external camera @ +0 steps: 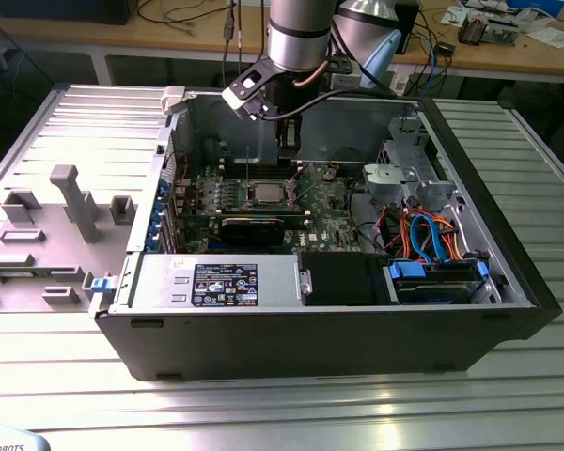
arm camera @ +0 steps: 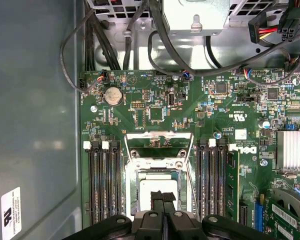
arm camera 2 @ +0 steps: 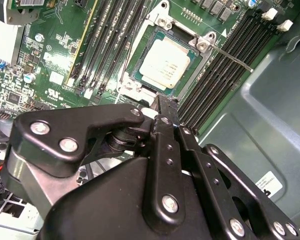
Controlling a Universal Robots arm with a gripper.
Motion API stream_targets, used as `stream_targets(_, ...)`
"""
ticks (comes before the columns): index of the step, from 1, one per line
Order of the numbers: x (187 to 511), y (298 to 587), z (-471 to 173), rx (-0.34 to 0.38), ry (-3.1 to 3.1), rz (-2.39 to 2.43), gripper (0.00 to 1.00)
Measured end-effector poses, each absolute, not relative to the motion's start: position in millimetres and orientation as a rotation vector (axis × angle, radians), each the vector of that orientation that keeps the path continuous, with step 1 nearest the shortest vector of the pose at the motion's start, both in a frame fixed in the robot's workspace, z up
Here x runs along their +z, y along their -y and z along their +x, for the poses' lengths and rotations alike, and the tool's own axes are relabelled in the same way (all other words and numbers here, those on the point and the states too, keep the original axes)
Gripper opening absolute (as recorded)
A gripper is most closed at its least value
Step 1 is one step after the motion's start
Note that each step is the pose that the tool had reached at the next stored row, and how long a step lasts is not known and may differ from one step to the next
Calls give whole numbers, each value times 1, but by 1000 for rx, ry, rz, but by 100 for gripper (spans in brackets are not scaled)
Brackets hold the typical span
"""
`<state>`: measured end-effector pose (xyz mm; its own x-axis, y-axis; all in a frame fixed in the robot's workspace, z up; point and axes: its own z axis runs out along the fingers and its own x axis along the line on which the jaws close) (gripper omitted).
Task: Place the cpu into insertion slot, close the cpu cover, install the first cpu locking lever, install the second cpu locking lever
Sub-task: 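Close the cpu cover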
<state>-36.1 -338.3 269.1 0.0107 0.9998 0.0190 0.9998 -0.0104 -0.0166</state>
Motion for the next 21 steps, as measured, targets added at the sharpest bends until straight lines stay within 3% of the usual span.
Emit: stream_targets(21,269,338,-19,-3,2192,-2216,11)
